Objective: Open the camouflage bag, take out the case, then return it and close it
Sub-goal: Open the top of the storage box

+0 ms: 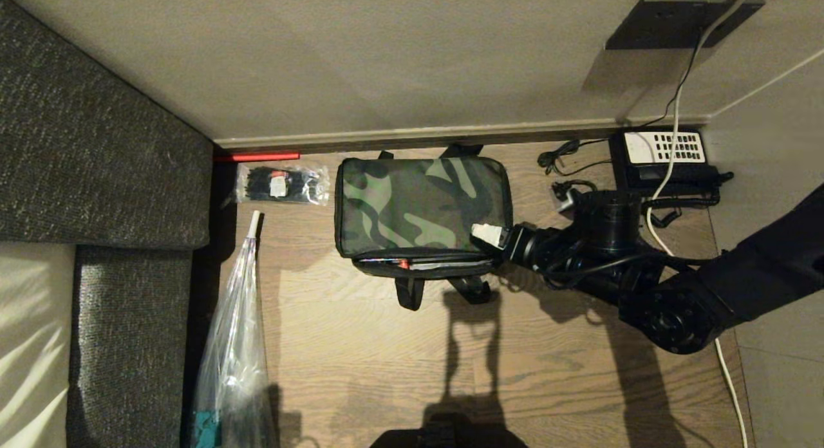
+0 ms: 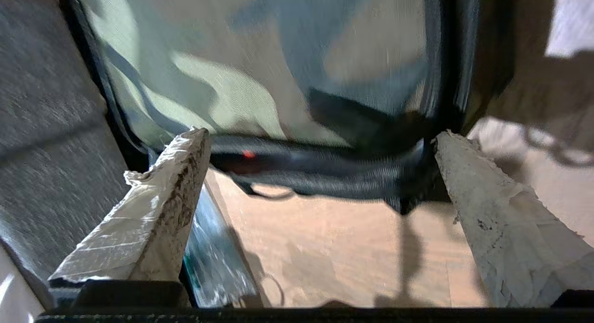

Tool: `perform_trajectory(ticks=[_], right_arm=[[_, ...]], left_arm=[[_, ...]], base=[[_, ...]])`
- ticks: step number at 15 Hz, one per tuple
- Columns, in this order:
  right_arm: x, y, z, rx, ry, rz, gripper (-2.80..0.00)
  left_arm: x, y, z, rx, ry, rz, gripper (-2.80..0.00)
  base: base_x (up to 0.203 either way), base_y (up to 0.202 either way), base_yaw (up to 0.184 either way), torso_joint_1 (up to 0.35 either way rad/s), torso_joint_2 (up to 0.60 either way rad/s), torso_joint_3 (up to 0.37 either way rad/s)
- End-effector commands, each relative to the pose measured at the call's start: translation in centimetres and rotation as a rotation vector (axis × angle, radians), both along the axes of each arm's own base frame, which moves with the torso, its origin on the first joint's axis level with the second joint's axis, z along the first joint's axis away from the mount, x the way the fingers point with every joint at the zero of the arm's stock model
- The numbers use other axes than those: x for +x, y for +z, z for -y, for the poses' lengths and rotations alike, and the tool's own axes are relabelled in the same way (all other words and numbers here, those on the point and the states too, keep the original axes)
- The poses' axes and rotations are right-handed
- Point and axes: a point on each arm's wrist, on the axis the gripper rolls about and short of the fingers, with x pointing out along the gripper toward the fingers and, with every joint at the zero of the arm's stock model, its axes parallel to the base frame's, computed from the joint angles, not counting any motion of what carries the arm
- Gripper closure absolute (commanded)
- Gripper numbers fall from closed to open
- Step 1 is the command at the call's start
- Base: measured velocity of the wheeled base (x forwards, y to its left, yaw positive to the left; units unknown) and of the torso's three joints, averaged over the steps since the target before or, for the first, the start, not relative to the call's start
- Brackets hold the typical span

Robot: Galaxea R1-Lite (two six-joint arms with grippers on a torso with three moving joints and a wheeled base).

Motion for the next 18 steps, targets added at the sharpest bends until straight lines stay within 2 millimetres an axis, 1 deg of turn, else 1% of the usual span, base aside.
perform_trajectory(ticks=[1, 4, 7, 8, 13, 15, 18], right_arm=[[0.4, -1.6, -1.0, -0.01, 0.013, -0.034, -2.8], [0.9, -1.1, -1.9, 0.032, 0.017, -0.02, -2.8], [1.5, -0.2, -2.4, 0.136, 0.001, -0.033, -2.8], [1.5, -0.3, -2.4, 0.137, -0.003, -0.033, -2.8], [1.6, 0.7, -2.6, 0.188, -0.015, 0.014, -2.8], [1.6, 0.7, -2.6, 0.191, -0.017, 0.009, -2.8], [1.4, 1.6, -2.4, 0.203, -0.015, 0.028, -2.8]], left_arm=[[0.0, 0.0, 0.0, 0.0, 0.001, 0.002, 0.0], [0.0, 0.0, 0.0, 0.0, 0.001, 0.002, 0.0], [0.0, 0.0, 0.0, 0.0, 0.001, 0.002, 0.0], [0.0, 0.0, 0.0, 0.0, 0.001, 0.002, 0.0], [0.0, 0.0, 0.0, 0.0, 0.001, 0.002, 0.0], [0.0, 0.0, 0.0, 0.0, 0.001, 0.002, 0.0], [0.0, 0.0, 0.0, 0.0, 0.001, 0.002, 0.0]], base=[[0.0, 0.0, 0.0, 0.0, 0.0, 0.0], [0.0, 0.0, 0.0, 0.0, 0.0, 0.0], [0.0, 0.0, 0.0, 0.0, 0.0, 0.0], [0.0, 0.0, 0.0, 0.0, 0.0, 0.0], [0.0, 0.0, 0.0, 0.0, 0.0, 0.0], [0.0, 0.0, 0.0, 0.0, 0.0, 0.0], [0.0, 0.0, 0.0, 0.0, 0.0, 0.0]])
